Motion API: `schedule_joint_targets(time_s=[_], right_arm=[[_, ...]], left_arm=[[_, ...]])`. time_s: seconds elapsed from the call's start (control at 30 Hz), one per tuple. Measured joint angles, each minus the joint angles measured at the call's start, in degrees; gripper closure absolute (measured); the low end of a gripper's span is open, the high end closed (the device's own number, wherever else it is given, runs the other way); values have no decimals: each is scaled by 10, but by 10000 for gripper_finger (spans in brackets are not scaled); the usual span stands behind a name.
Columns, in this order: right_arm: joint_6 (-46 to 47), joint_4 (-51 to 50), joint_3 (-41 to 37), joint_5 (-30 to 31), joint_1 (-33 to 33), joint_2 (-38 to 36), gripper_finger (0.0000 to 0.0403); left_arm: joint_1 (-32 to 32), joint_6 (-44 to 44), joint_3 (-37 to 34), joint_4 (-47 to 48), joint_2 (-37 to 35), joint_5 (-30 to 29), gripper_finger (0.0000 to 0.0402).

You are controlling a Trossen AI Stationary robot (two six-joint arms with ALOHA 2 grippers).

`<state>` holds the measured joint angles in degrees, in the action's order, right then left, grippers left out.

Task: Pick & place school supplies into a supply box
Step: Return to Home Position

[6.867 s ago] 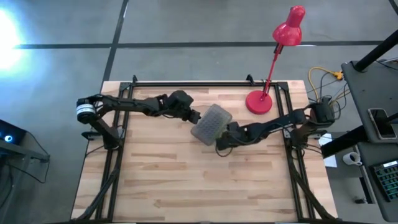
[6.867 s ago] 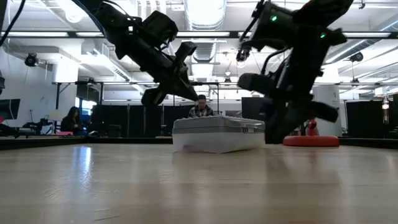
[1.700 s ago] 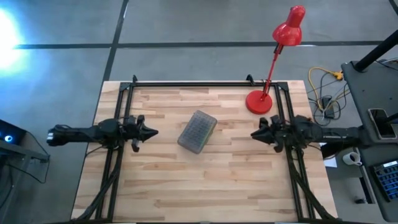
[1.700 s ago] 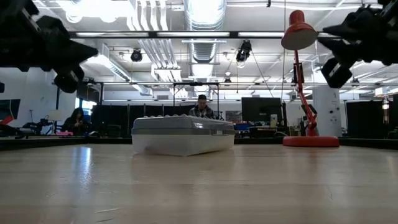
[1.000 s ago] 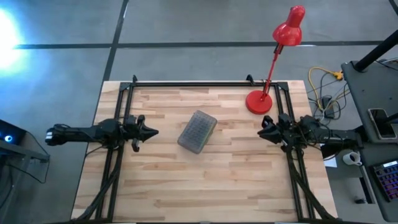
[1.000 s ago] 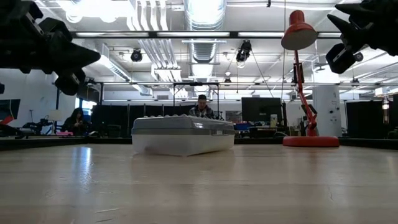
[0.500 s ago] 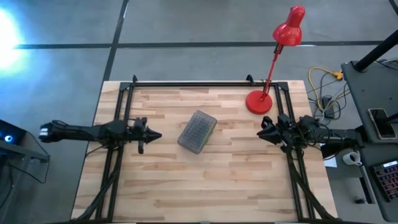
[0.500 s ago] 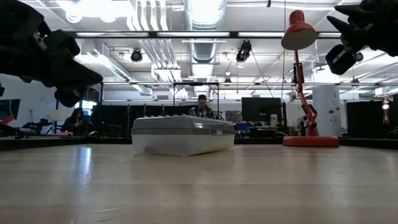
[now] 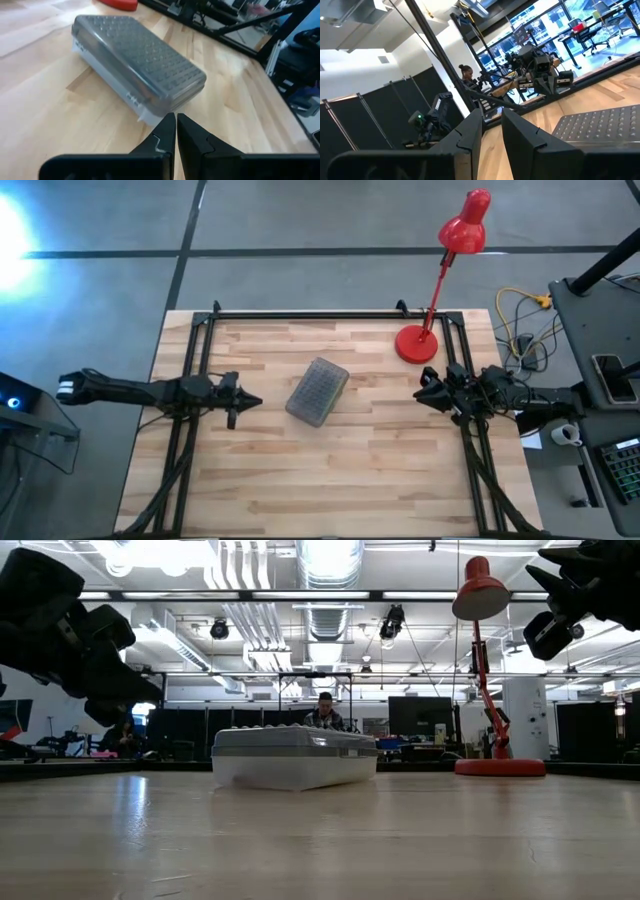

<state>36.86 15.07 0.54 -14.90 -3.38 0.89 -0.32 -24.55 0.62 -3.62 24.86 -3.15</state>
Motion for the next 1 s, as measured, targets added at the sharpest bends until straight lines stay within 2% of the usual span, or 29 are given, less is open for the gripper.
schedule_joint_targets(time_s=[0.43,1.0], right_arm=[[0,0,0,0,0,0,335],[0,0,0,0,0,0,335]], left_arm=[[0,0,0,0,36,0,400],[0,0,0,0,37,0,400]])
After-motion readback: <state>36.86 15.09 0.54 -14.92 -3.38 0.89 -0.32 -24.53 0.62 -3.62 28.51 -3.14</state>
